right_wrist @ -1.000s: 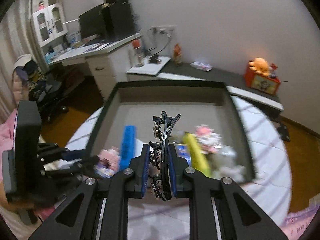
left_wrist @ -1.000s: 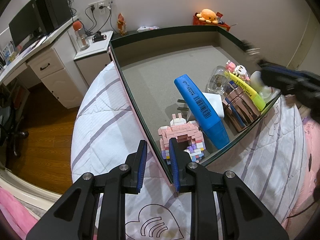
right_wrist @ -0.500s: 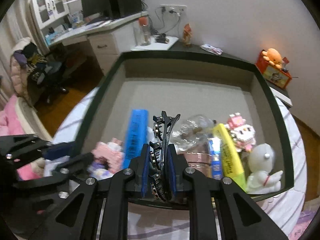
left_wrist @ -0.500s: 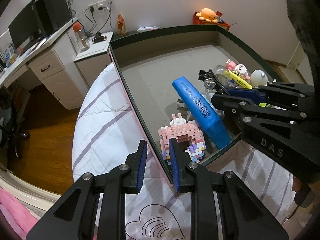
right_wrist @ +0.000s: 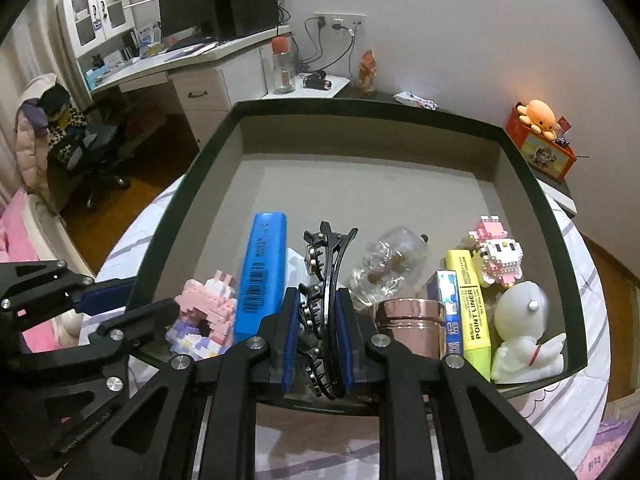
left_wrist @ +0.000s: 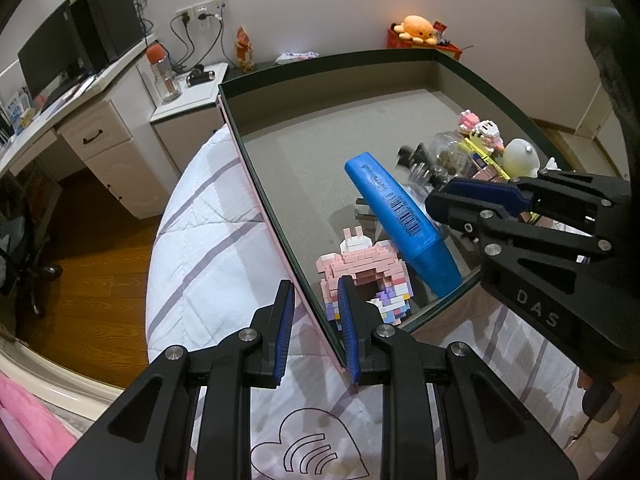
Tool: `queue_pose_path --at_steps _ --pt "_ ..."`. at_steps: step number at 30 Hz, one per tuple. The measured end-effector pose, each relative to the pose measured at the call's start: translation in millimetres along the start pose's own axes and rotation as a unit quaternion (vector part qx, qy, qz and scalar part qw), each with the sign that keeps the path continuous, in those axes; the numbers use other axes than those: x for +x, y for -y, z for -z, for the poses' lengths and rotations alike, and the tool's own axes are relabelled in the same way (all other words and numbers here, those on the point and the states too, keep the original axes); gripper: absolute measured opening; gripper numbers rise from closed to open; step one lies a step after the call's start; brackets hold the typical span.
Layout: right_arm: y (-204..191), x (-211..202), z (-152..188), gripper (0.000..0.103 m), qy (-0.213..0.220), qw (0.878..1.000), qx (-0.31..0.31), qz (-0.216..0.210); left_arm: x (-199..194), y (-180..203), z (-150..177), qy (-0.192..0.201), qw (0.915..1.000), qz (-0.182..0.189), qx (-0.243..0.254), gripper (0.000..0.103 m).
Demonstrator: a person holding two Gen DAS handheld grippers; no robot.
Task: Organize rigid objects
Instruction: 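Carry the black hair clip into the pink box and open the right gripper, then open the left gripper and lift both tools away from the box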
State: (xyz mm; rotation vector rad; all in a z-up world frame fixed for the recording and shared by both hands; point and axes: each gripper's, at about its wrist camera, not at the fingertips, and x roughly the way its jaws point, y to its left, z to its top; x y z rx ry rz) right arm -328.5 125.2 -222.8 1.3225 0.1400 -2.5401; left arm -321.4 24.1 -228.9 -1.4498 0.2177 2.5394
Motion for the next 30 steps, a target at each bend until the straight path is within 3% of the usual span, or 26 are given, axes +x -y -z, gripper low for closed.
queue_pose_path --at_steps 1,2,3,5,10,15,18,25,26,30 --pt "0 -2 0 0.02 0.004 1.0 0.001 -0.001 0 0 0 0.0 1.0 0.0 0.0 0.021" --pt "1 -3 -1 0.029 0.005 1.0 0.002 -0.002 0 -1 0 0.0 1.0 -0.001 0.001 0.021" --pt "2 -5 -1 0.047 0.008 1.0 0.005 -0.001 0 -1 0 0.0 1.0 -0.001 0.001 0.021" --pt "5 -12 -1 0.062 0.022 1.0 0.01 0.002 0 0 0 -0.001 1.0 -0.001 0.0 0.021" --pt "14 -29 -3 0.062 0.043 0.999 0.023 0.006 0 3 1 -0.001 1.0 -0.007 0.004 0.021" --pt "28 -47 -1 0.08 0.061 0.997 0.038 0.022 -1 3 0 0.0 0.9999 -0.01 0.004 0.021" --pt "36 -57 2 0.081 0.065 0.997 0.043 0.025 -2 3 -1 -0.002 0.9999 -0.013 0.004 0.021" --pt "39 -61 -5 0.091 0.042 0.998 0.011 0.035 -2 5 -4 -0.011 0.9996 -0.025 0.008 0.02" --pt "39 -61 -6 0.102 0.04 0.999 0.005 0.035 -2 7 -5 -0.012 0.9995 -0.029 0.011 0.02" --pt "39 -62 -8 0.103 0.031 0.999 -0.017 0.03 -3 10 -7 -0.02 0.9988 -0.041 0.018 0.02"
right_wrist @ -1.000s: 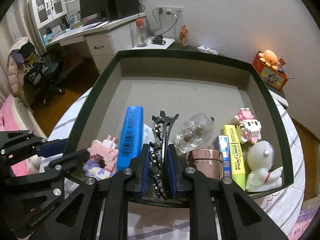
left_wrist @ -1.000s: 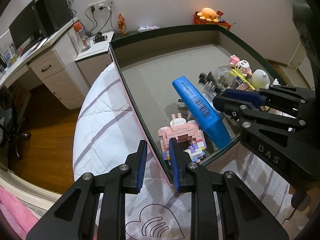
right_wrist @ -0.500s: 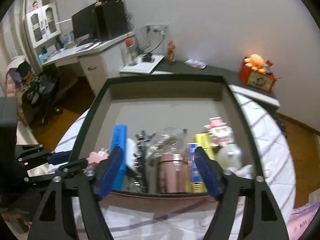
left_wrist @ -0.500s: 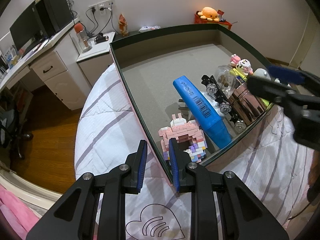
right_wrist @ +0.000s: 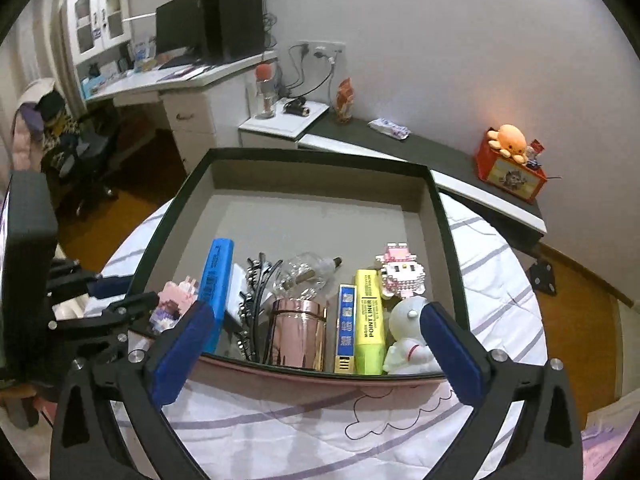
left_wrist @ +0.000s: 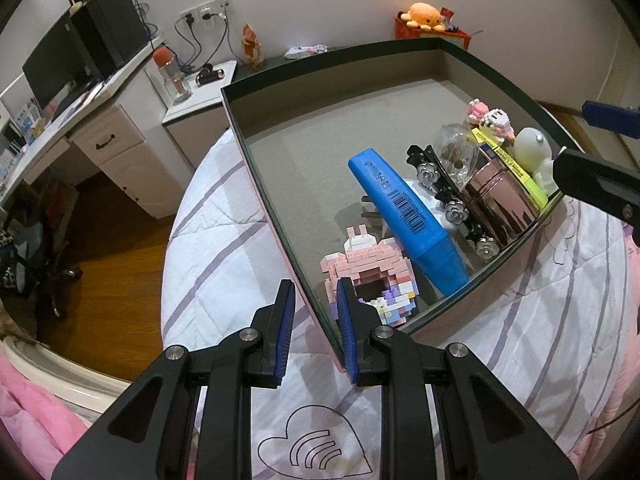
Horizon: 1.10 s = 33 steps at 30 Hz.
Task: Organize rigid objects
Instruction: 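Open the left gripper and lift both tools away from the box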
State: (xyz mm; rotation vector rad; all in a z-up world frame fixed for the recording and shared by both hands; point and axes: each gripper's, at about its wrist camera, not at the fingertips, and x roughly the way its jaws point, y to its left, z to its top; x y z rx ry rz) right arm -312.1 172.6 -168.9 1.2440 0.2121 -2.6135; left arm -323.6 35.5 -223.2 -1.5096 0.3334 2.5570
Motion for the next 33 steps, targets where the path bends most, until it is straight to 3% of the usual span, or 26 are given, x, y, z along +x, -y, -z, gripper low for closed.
queue_pose_path --at_steps 9,14,21,24,25,33 --pt "8 14 6 0.103 -0.019 1.0 -0.01 -0.006 -7 8 -6 -0.011 0.9993 -0.027 0.021 0.024" --pt "18 17 9 0.103 -0.019 1.0 -0.001 -0.017 -23 13 -14 0.003 0.9987 -0.034 0.038 0.025" --pt "26 16 8 0.103 -0.019 1.0 0.008 -0.018 -31 27 -32 0.02 0.9986 -0.019 0.045 0.055" --pt "29 15 8 0.103 -0.018 1.0 0.01 -0.016 -31 33 -37 0.03 0.9986 -0.016 0.04 0.083" --pt "30 13 7 0.103 -0.017 1.0 0.011 -0.015 -31 35 -38 0.036 0.9985 -0.021 0.036 0.088" --pt "34 8 6 0.103 -0.008 1.0 0.016 -0.003 -33 23 -39 0.065 0.9965 -0.03 -0.043 0.1"
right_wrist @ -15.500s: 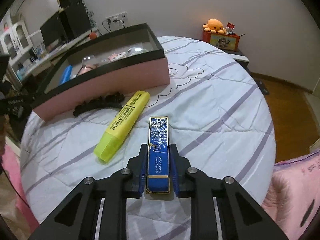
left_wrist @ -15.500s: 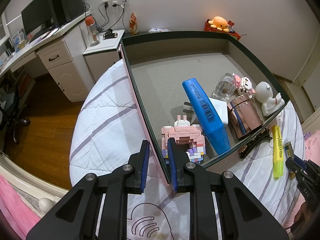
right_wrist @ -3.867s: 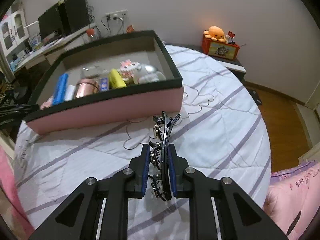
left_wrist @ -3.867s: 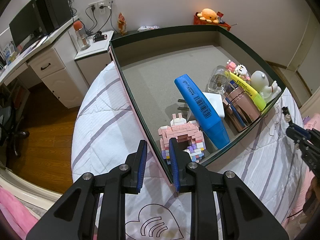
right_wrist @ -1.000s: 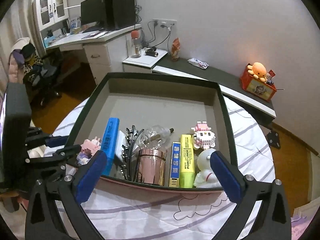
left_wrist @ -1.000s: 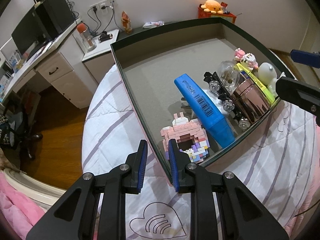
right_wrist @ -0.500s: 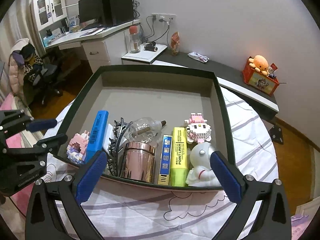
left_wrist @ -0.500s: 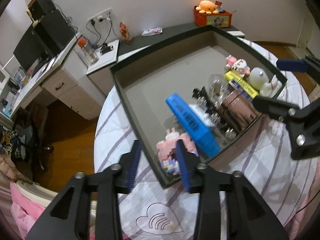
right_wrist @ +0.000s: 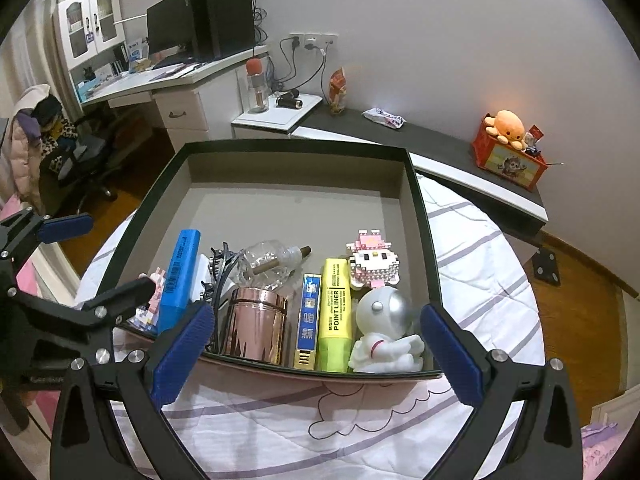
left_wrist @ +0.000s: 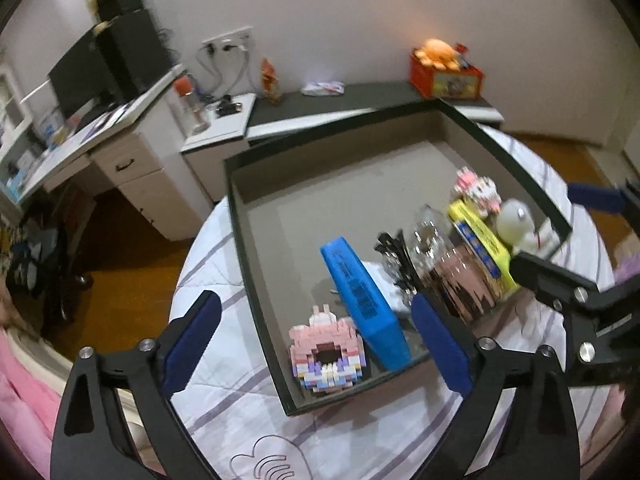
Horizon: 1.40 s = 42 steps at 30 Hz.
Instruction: Organize rigid objects
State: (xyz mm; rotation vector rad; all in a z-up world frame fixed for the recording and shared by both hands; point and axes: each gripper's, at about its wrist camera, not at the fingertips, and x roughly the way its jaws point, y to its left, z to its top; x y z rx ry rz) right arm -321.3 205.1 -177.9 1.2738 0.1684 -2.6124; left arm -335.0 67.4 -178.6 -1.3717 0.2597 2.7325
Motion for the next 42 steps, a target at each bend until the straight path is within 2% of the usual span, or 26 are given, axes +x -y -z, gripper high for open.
queue_pose_path --at_steps 6,14,21,28,35,42 --pt "1 -8 -2 0.103 0.029 1.0 0.01 0.008 -8 -12 6 0.043 0.9973 -0.013 -0.058 0.103" --pt "-6 -16 -2 0.103 0.056 0.998 0.015 0.018 -6 -14 18 0.069 0.9929 0.02 -0.095 0.103" --pt "-5 -20 3 0.103 0.067 0.997 0.029 0.024 -9 -13 23 0.079 0.9922 0.025 -0.093 0.103" --pt "-5 -26 9 0.103 0.077 0.996 0.041 0.031 -22 -14 28 0.115 0.9885 0.018 -0.097 0.103" --pt "-3 -46 24 0.103 0.126 0.989 0.069 0.028 -49 -19 39 0.169 0.98 0.041 -0.097 0.103" --pt "-12 -76 34 0.103 0.159 0.983 0.079 0.046 -86 -17 49 0.192 0.9741 0.084 -0.085 0.103"
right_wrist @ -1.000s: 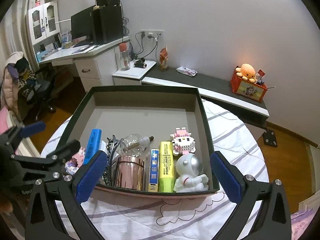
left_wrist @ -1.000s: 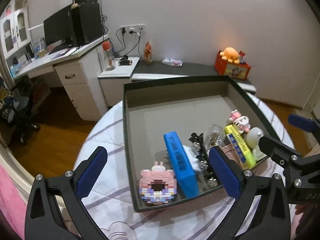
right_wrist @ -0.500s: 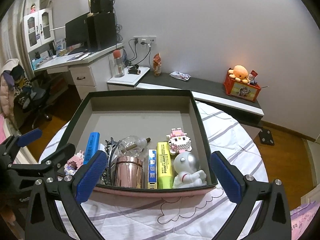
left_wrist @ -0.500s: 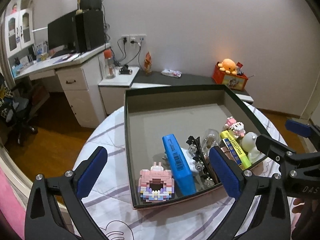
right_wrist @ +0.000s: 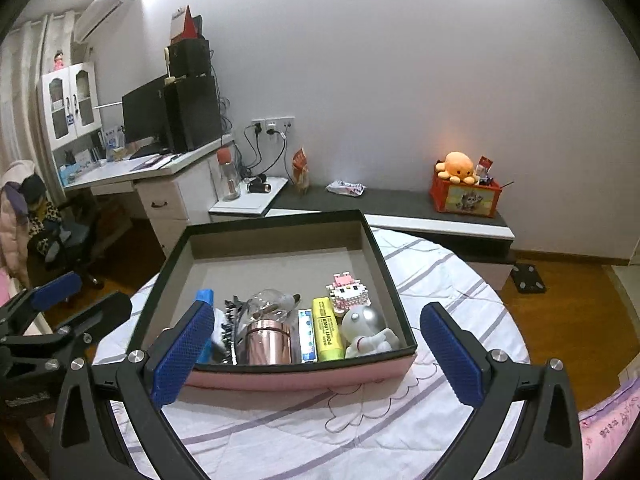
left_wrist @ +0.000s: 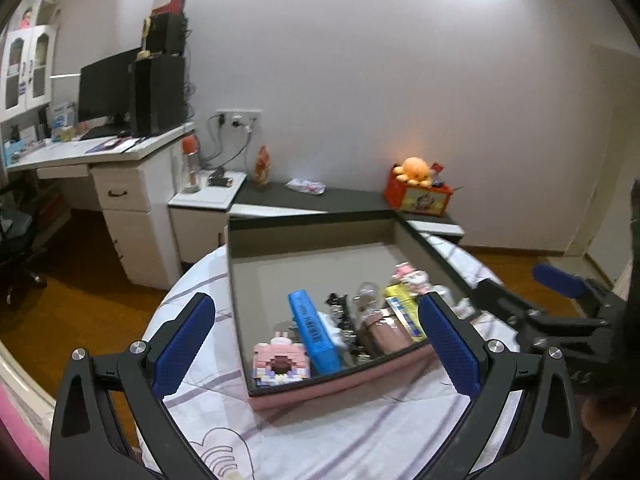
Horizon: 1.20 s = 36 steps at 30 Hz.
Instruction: Organize rigid objects
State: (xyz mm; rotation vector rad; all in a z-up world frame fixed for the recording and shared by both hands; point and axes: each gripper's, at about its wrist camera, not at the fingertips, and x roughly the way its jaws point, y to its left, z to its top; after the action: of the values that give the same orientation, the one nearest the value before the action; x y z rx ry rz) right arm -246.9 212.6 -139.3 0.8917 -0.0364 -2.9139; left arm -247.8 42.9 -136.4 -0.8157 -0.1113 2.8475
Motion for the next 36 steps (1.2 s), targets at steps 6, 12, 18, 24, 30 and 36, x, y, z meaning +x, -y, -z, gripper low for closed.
queue_pose_path --at_steps 6,12,18,24,30,36 --pt "-9 -40 1 0.103 0.029 1.0 -0.001 0.011 -42 7 -4 0.031 0.9987 -0.03 0.027 0.103" --pt "-16 -93 4 0.103 0.086 0.996 0.01 0.03 -103 -2 -10 0.085 0.994 -0.063 0.029 0.103" --pt "-40 -151 -4 0.103 0.137 0.99 -0.008 0.028 -158 -3 -15 0.122 0.9904 -0.049 0.043 0.103" --pt "-59 -198 -14 0.103 0.178 0.983 -0.018 0.04 -201 -4 -22 0.158 0.9846 -0.056 0.051 0.103" --pt "-74 -231 -17 0.103 0.216 0.975 -0.024 0.038 -243 -8 -27 0.21 0.9738 -0.077 0.043 0.103" --pt "-86 -262 -16 0.103 0.265 0.963 -0.03 0.046 -268 -7 -27 0.243 0.9646 -0.088 0.05 0.103"
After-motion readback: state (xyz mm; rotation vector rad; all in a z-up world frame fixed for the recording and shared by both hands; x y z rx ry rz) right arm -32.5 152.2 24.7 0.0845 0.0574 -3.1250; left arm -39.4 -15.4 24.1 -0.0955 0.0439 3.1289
